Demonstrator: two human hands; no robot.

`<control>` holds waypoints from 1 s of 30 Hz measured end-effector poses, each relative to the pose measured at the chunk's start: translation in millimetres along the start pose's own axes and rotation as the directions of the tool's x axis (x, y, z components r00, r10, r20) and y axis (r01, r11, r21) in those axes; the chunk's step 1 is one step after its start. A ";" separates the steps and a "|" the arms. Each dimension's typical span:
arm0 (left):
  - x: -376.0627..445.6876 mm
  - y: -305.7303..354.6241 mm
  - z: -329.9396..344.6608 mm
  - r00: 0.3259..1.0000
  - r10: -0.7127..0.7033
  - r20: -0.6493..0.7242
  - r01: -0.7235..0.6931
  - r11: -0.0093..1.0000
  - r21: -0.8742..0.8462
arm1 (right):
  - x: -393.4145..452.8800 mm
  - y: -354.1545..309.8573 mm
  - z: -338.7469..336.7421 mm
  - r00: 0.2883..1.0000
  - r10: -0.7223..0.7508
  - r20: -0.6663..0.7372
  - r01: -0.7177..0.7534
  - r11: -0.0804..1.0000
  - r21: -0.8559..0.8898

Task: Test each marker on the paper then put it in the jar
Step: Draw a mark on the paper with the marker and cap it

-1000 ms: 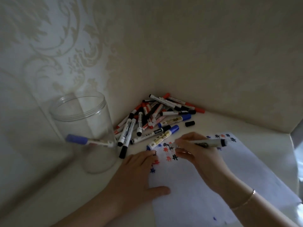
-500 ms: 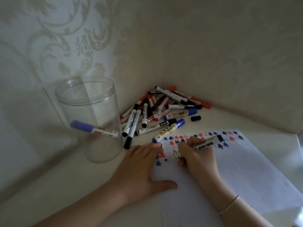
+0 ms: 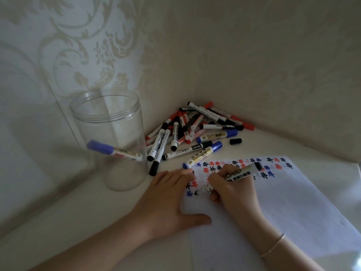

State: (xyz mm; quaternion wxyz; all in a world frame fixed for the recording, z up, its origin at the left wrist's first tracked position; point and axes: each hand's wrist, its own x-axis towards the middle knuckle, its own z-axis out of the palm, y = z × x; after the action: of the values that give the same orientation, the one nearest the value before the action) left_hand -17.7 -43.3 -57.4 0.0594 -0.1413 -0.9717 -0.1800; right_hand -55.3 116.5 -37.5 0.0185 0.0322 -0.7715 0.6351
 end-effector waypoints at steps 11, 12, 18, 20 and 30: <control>2.0 0.0 0.2 1.000 0.000 0.000 0.000 1.000 0.010 | 1.7 -0.4 -0.6 1.000 0.013 -0.018 -0.013 1.000 0.018; 2.0 0.0 -0.1 1.000 0.001 0.001 -0.001 1.000 0.007 | 1.4 -0.4 -0.2 1.000 0.011 -0.012 -0.011 1.000 0.010; 1.7 0.6 -0.4 1.000 -0.006 0.015 0.006 1.000 0.002 | 1.2 -0.3 -2.2 0.999 0.008 -0.050 -0.008 1.000 -0.005; 1.9 0.9 -0.4 1.000 -0.012 0.018 0.012 1.000 0.008 | 0.6 -2.5 -1.9 0.999 0.028 -0.046 -0.027 0.999 0.026; 0.6 1.7 -2.1 1.000 -0.007 0.017 0.007 1.000 -0.009 | 3.5 5.5 -3.1 0.997 0.007 -0.070 -0.009 1.000 -0.028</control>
State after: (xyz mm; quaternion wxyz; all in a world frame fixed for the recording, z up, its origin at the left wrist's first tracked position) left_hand -17.6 -42.4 -54.9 0.0501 -0.1397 -0.9717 -0.1836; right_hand -59.2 120.5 -42.0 0.0435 0.0064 -0.7794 0.6250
